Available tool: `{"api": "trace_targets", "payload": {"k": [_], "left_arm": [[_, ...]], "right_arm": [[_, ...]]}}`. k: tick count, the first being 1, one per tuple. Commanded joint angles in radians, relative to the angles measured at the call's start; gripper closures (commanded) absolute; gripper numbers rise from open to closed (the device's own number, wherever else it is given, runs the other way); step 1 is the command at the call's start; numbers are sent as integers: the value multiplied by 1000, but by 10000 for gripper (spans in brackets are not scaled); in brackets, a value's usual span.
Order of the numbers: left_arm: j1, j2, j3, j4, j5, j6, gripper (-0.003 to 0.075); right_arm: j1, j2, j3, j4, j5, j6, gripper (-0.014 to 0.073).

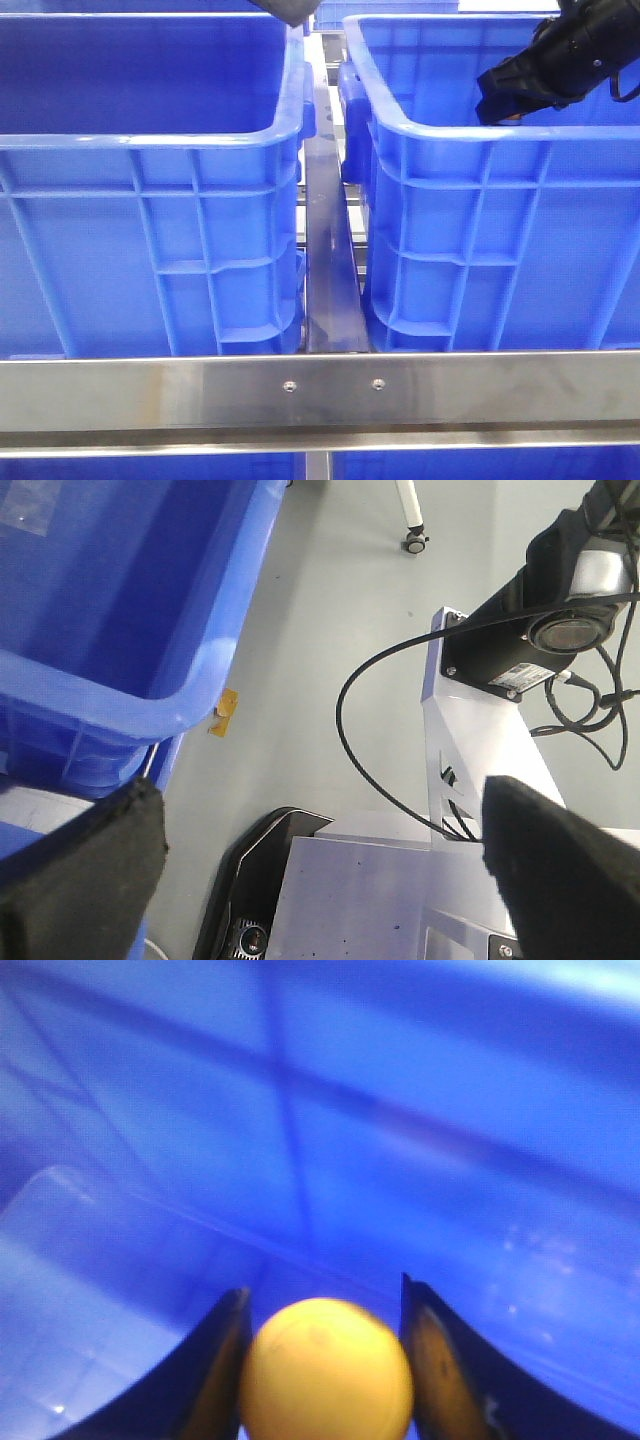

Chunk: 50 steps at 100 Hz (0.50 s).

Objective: Pick red and yellow buttons and place in box
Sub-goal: 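Lower the yellow button into the empty bin and open the right gripper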

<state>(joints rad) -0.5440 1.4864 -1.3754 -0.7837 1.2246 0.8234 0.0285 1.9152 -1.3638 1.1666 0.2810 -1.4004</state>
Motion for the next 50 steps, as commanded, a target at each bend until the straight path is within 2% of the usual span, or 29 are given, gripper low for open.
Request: {"api": "trace_targets", "payload": {"k": [1,11,30,50], "left_arm": [[-7,-40,-36,-66,20,2,113],[-7,-40,-36,-66,20,2,113],[-7,-40,-36,-66,20,2,113],[-7,-40,-36,-66,20,2,113]], "right_arm": [[-4,-48,-33,25,5,-16,303],[-4,-47,-33,25,17,-16,285],[-4,-47,-33,25,17,-16,148],[-4,-47,-33,25,15,-16,99]]}}
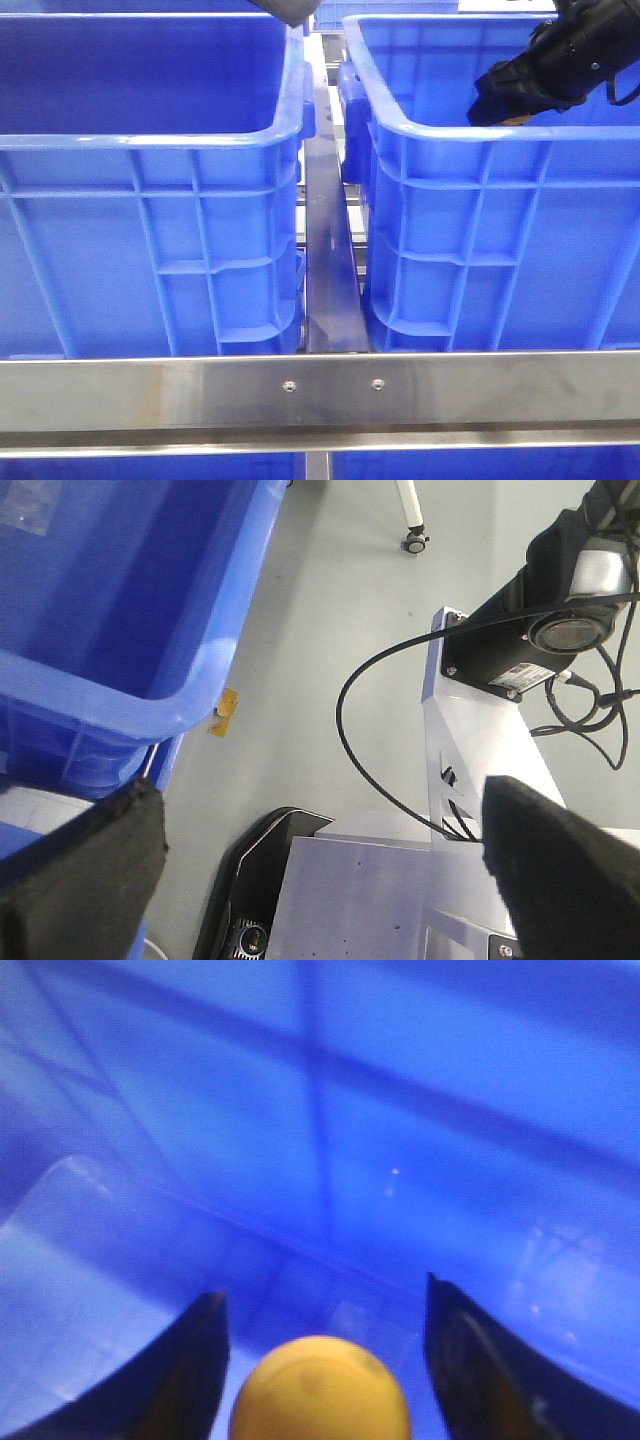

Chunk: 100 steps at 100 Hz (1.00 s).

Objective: Pick red and yellow buttons and place in box
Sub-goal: 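Lower the yellow button into the empty bin and open the right gripper, then raise the right gripper and move the left gripper back over the button bin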

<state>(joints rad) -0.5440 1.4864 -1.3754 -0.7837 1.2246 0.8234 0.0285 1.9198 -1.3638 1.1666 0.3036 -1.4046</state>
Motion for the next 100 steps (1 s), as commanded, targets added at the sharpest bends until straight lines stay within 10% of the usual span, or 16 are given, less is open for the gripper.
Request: {"api": "trace_targets", "payload": {"k": [1,100], "left_arm": [[-7,-40,-36,-66,20,2,113],[-7,-40,-36,-66,36,2,113]], "right_arm": [[-4,-52,-33,25,-7,-12,95],[-9,-519,305,27,13,-11,92]]}}
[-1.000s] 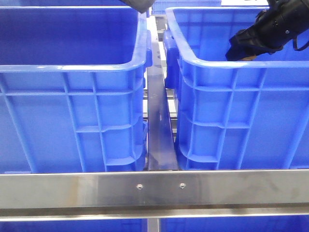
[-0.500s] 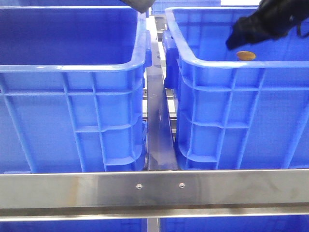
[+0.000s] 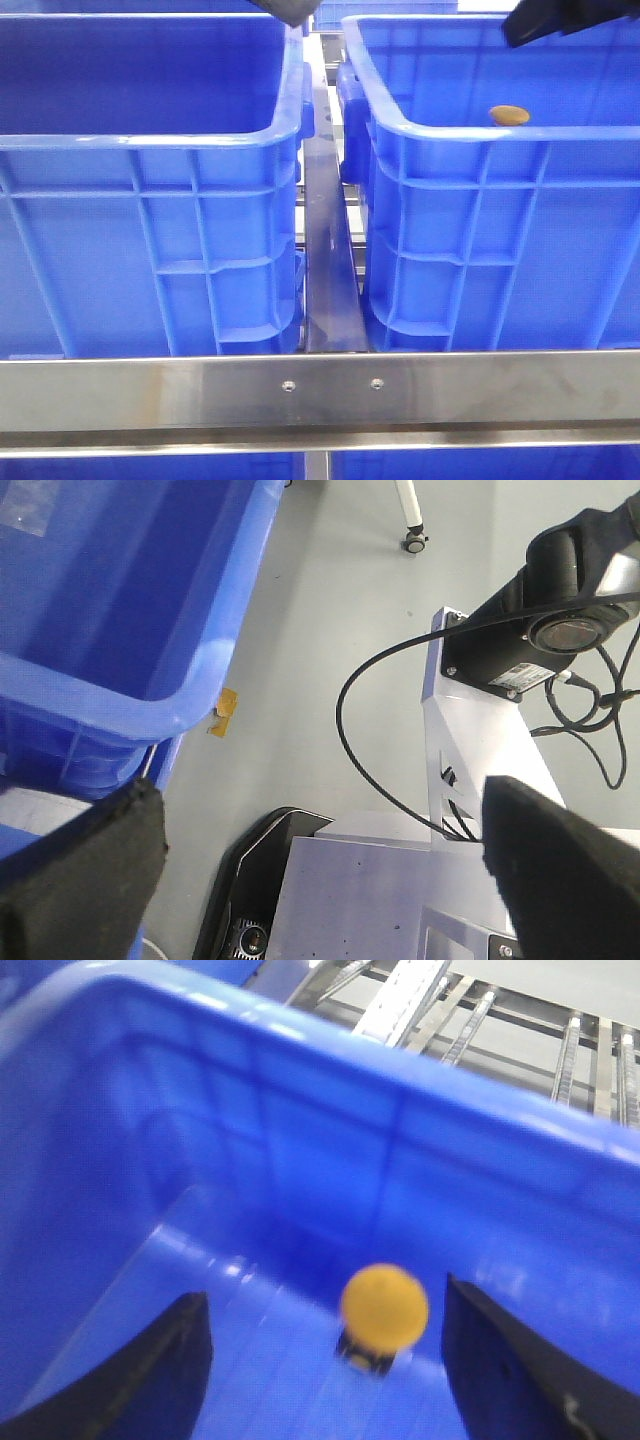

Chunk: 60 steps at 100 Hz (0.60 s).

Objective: Pick red and yellow buttons and place in box
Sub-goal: 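Raise the right gripper and move the left gripper back over the button bin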

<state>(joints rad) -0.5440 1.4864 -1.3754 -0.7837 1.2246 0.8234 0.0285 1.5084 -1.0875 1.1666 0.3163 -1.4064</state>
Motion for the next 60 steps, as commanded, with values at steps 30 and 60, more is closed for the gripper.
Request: {"api": "trace_targets", "payload": {"k": [30,60], "left_arm": [[-7,-40,-36,-66,36,2,113],[-7,-40,-36,-44,29,2,113]], "right_arm": [[-9,-379,261,27,45,-10,435],[-9,-657,452,27,119,-10,651]]}}
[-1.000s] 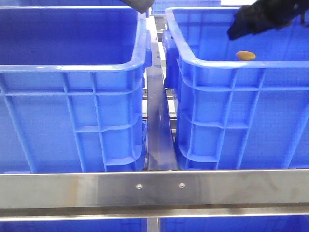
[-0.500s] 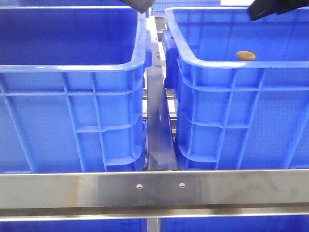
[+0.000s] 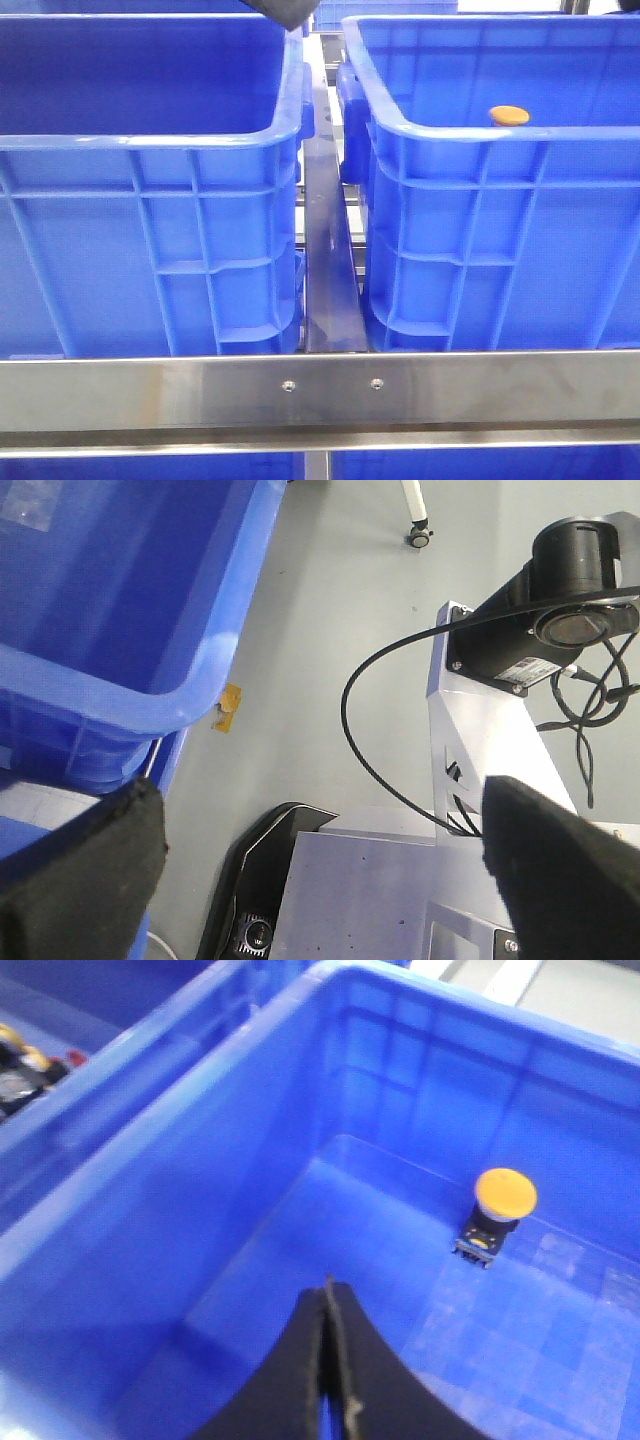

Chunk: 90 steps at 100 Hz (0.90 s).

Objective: Pick red and yellow buttons and place in box
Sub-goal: 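Raise the right gripper and move the left gripper back over the button bin, then lower the left gripper and grasp a red-capped button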

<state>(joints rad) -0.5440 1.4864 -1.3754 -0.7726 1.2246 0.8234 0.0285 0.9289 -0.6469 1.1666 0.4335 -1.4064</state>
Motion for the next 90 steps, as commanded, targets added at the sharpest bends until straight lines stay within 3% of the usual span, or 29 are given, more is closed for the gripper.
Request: {"api": "trace_targets", "payload": {"k": [1,33,55,69,90], "left_arm": [[-7,-40,-36,-55,29,2,113],[-7,-40,-36,-55,24,2,113],[-7,-40,-36,-38,-11,2,113],[-5,-40,-74,79,-65,-34,115],[51,-40,-153,350,-188,-276,115]], "right_arm": [[-9,-91,15,27,3,-10,651],[-9,-420,190,27,97,-10,651],[-9,-534,264,27,108,-10,651],[-9,-537,270,27,103,-10,651],[-9,-537,270,27,97,-10,651]]}}
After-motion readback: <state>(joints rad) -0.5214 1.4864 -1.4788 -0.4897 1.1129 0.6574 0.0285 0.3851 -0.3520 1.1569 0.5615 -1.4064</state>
